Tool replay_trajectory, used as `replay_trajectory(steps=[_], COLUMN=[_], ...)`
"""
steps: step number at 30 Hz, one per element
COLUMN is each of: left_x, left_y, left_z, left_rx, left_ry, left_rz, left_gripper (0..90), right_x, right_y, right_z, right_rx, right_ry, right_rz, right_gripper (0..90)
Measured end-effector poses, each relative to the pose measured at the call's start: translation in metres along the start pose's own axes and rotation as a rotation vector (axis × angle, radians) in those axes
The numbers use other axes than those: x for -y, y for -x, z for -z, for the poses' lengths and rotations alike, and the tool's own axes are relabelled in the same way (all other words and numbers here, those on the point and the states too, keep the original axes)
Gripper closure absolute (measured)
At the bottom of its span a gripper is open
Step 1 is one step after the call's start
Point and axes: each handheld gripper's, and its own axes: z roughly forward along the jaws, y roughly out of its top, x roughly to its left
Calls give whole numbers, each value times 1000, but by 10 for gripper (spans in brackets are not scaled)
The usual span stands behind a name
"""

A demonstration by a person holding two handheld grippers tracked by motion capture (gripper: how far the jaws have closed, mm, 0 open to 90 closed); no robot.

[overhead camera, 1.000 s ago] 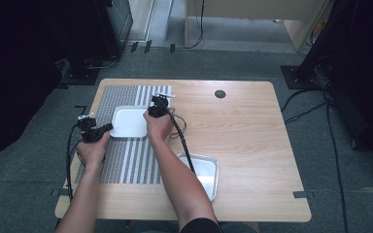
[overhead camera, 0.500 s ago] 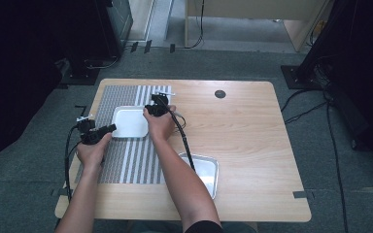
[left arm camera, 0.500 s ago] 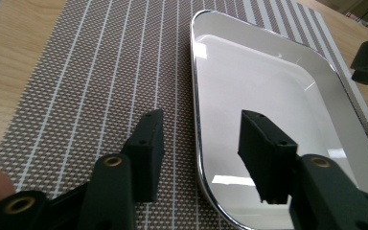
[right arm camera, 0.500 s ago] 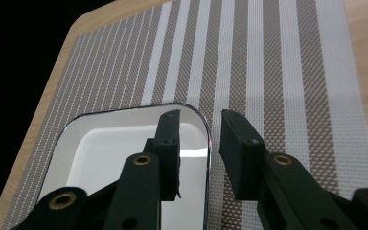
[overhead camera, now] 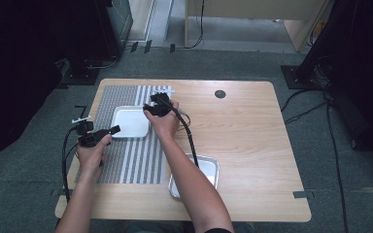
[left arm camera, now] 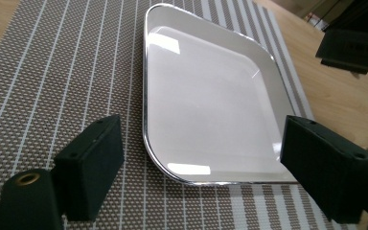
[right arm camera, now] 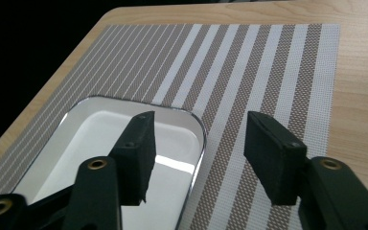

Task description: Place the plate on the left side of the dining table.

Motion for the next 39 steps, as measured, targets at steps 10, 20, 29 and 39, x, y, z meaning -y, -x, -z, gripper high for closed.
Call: replay_trajectory(steps=[10,20,29,39], left_x=[8,15,24,35], left_y=[17,29,37,44], left_z=[23,35,36,41], left_rx=[63,74,69,53], left_ry=[71,110,96,97], left_rz=[-48,-79,-91,-120], left_gripper=[94,92,92,92], right_x=[6,9,12,19], right_y=[10,20,28,46], right_z=[26,48,72,96], right_rx=[-28,-32,-45,-37], right_ry=[-17,-15,5,25], right_rz=[49,38,31,40], right_gripper=[292,280,273,267])
